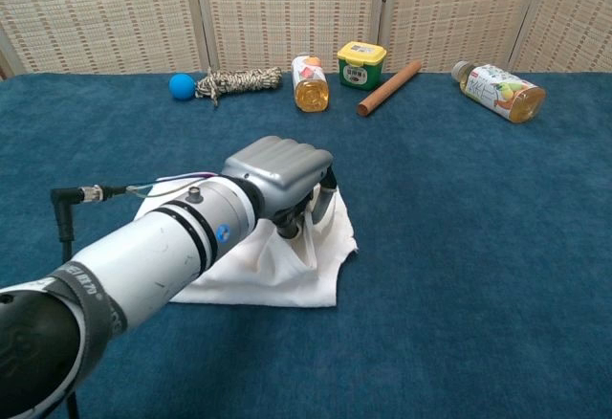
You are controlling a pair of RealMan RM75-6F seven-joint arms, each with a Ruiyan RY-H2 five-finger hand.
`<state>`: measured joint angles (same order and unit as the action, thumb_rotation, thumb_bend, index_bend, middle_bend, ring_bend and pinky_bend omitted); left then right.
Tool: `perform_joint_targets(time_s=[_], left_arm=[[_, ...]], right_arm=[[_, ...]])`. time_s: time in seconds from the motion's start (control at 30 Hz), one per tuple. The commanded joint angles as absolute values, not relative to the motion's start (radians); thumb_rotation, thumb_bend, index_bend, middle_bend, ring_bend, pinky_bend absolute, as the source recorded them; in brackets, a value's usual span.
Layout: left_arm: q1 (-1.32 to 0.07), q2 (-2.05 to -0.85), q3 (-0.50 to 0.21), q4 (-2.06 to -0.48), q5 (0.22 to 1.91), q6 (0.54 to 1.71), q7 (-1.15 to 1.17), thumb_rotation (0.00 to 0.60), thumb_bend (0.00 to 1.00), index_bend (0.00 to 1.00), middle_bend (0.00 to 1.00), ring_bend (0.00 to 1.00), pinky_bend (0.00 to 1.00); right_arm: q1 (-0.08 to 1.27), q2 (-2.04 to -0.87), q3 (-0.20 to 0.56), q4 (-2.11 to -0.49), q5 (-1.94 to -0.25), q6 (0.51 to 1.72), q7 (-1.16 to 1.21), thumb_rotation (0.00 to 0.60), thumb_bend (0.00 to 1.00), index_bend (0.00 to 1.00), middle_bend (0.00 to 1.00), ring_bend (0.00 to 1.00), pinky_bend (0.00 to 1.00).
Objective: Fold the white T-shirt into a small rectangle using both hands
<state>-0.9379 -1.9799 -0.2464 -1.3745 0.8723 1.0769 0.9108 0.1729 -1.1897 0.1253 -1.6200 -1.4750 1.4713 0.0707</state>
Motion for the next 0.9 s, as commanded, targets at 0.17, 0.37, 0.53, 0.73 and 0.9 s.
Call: perform_joint_targets(time_s=[0.17, 0.37, 0.53, 0.73, 0.9], left_arm=[[-0.952, -1.997, -0.246, -1.368, 0.870, 1.076, 0.914, 0.600, 0.66, 0.60, 0.83, 0.78, 0.89], [-0.961, -2.006, -0.243, -1.370, 0.871, 1.076, 0.917, 0.600, 0.66, 0.60, 0.83, 0.78, 0.89], [-0.972, -2.018, -0.247, -1.358, 0.867, 1.074, 0.921, 0.600, 0.66, 0.60, 0.83, 0.78, 0.89], [-0.978, -2.027, -0.247, -1.347, 0.846, 1.075, 0.939, 0.600, 0.51, 0.47, 0.82, 0.78, 0.89], [-0.974, -2.030, -0.248, -1.357, 0.873, 1.099, 0.919, 0.600, 0.33, 0.29, 0.82, 0.78, 0.89]], right_arm=[[0.169, -1.187, 0.126, -1.618, -1.473, 1.472, 0.073, 0.600, 0.42, 0.20, 0.96, 1.00, 1.00], [0.165, -1.186, 0.126, -1.617, -1.470, 1.474, 0.077, 0.600, 0.42, 0.20, 0.96, 1.00, 1.00], [0.161, -1.186, 0.126, -1.614, -1.470, 1.476, 0.079, 0.600, 0.42, 0.20, 0.96, 1.00, 1.00], [0.158, -1.186, 0.126, -1.610, -1.470, 1.477, 0.085, 0.600, 0.42, 0.20, 0.96, 1.00, 1.00], [0.158, -1.186, 0.128, -1.608, -1.470, 1.478, 0.087, 0.600, 0.42, 0.20, 0.96, 1.00, 1.00]])
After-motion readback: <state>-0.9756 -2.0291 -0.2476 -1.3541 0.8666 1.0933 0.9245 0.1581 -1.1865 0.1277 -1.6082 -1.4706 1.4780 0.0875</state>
